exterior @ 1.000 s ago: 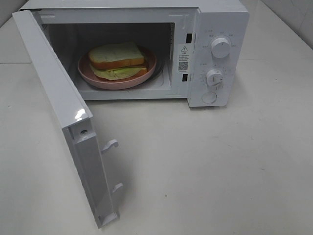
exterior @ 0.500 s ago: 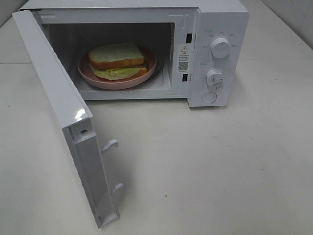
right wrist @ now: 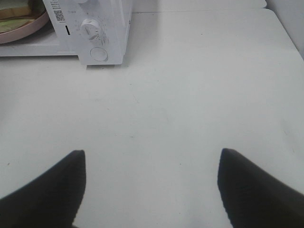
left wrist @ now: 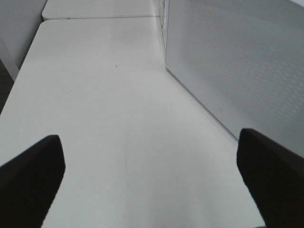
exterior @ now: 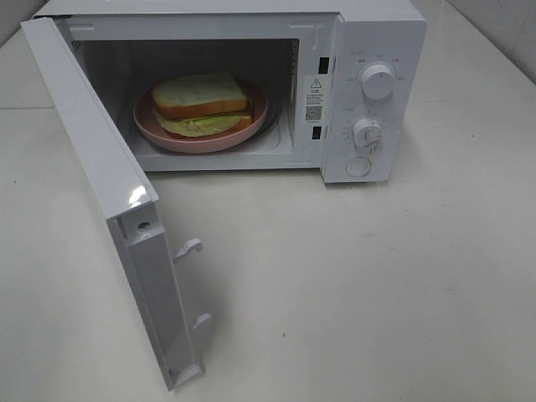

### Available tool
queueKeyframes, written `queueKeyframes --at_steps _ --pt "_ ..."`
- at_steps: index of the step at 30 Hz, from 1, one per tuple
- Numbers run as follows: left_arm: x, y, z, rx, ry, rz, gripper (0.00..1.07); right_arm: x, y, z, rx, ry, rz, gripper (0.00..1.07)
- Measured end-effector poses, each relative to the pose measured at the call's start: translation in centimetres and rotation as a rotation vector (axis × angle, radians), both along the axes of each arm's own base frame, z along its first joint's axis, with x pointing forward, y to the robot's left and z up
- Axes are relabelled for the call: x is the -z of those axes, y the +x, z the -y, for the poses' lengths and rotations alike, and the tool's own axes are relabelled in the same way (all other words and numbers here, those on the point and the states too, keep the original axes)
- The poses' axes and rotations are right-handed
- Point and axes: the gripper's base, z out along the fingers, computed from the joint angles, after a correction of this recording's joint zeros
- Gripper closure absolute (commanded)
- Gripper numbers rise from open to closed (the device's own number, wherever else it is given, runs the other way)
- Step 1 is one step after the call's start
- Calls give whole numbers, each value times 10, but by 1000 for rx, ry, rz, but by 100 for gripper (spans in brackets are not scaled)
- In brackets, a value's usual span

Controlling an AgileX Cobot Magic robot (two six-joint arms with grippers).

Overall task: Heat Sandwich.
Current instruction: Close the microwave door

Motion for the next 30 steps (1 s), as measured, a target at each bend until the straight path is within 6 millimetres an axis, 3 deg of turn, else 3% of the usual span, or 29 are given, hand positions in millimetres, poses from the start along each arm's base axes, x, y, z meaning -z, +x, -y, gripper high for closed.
queueKeyframes --at_steps 4,6,8,10,13,16,18,19,30 --pt "-6 9 -1 -5 -3 10 25 0 0 0 0 0 0 34" --pt "-8 20 -2 -8 -3 -15 37 0 0 0 0 0 0 34" --pt "-9 25 -2 -9 -5 -26 41 0 0 0 0 0 0 34" --pt "-10 37 -3 -14 -9 -45 59 0 0 0 0 0 0 34" --pt "-11 44 -3 -17 -10 -53 69 0 0 0 0 0 0 34" --pt "-13 59 -5 -25 -14 -51 91 0 0 0 0 0 0 34" --pt "-13 63 -5 -28 -15 -46 95 0 0 0 0 0 0 34" --pt "-10 71 -6 -35 -17 -40 106 0 0 0 0 0 0 34" --pt "29 116 -13 -59 43 1 107 0 0 0 0 0 0 34"
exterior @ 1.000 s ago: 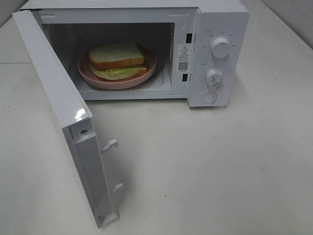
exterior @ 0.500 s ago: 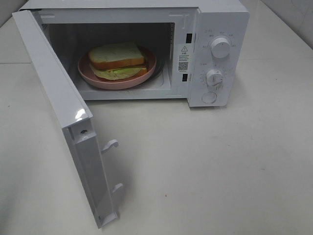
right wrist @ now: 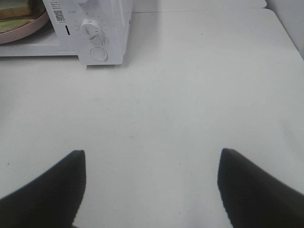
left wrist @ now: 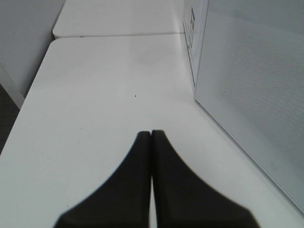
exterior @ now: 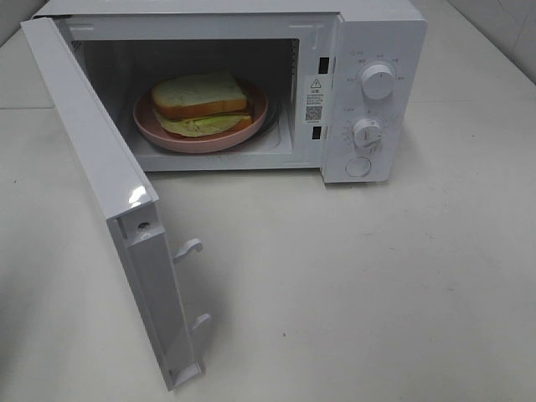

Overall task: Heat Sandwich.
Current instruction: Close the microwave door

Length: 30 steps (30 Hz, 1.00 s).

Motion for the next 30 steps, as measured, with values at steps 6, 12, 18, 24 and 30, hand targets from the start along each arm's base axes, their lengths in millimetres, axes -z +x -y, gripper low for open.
queueKeyframes --at_steps 6,12,18,24,30 --pt "13 19 -3 -19 16 27 107 0 0 0 0 0 0 34" --pt "24 49 -8 -49 31 76 107 0 0 0 0 0 0 34" --pt "36 73 -10 -54 60 109 107 0 0 0 0 0 0 34" --pt "52 94 -3 45 57 155 107 0 0 0 0 0 0 34" --pt "63 105 11 203 43 193 107 0 0 0 0 0 0 34"
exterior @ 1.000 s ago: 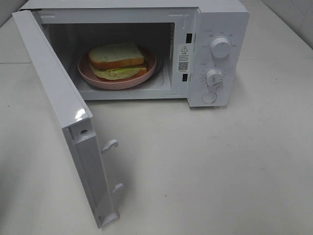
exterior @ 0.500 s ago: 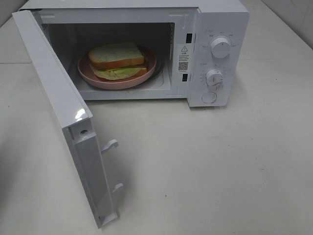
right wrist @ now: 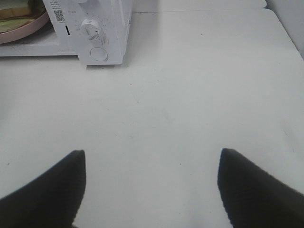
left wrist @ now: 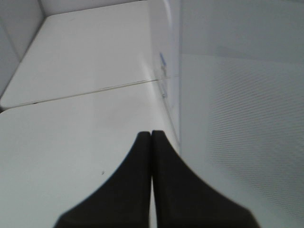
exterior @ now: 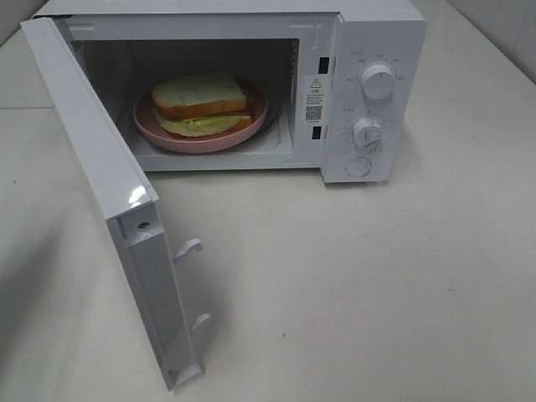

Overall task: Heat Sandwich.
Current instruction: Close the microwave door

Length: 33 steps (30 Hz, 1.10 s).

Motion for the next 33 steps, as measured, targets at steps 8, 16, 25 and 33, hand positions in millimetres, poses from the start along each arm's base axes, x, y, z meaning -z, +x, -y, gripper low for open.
queueKeyframes --at_steps 8,16,25,33 --pt "18 8 11 131 -27 -2 107 0 0 0 0 0 0 34" --pt "31 11 39 239 -42 -38 107 0 0 0 0 0 0 34" --pt "36 9 61 239 -81 -62 107 0 0 0 0 0 0 34" --pt "32 14 78 239 -100 -40 107 0 0 0 0 0 0 34"
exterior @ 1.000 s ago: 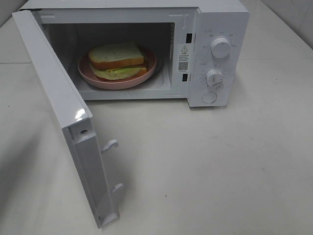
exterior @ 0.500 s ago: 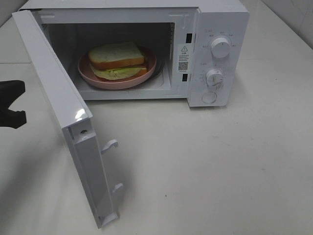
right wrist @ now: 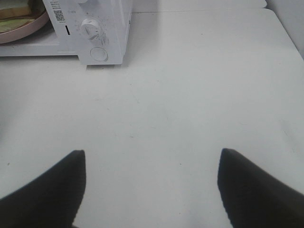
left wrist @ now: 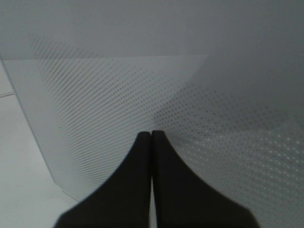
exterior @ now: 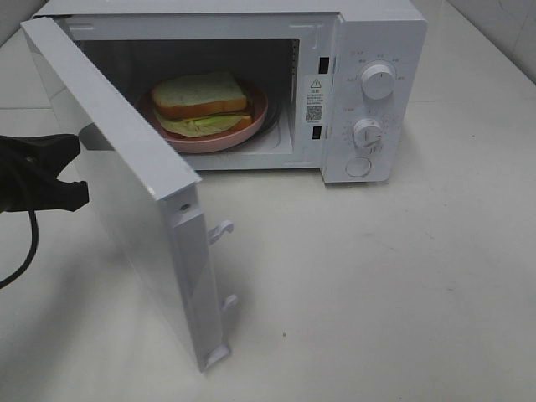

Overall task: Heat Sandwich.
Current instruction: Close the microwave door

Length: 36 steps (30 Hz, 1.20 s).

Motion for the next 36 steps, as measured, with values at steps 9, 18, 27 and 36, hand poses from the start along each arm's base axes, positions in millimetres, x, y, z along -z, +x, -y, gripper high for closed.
queueKeyframes --at_steps 9,18,27,36 --pt "7 3 28 32 -5 -18 107 0 0 0 0 0 0 34" --pt "3 13 53 36 -36 -2 107 0 0 0 0 0 0 34" --pt "-2 27 82 80 -53 0 107 0 0 0 0 0 0 34" --pt "-9 46 109 109 -64 5 107 0 0 0 0 0 0 34"
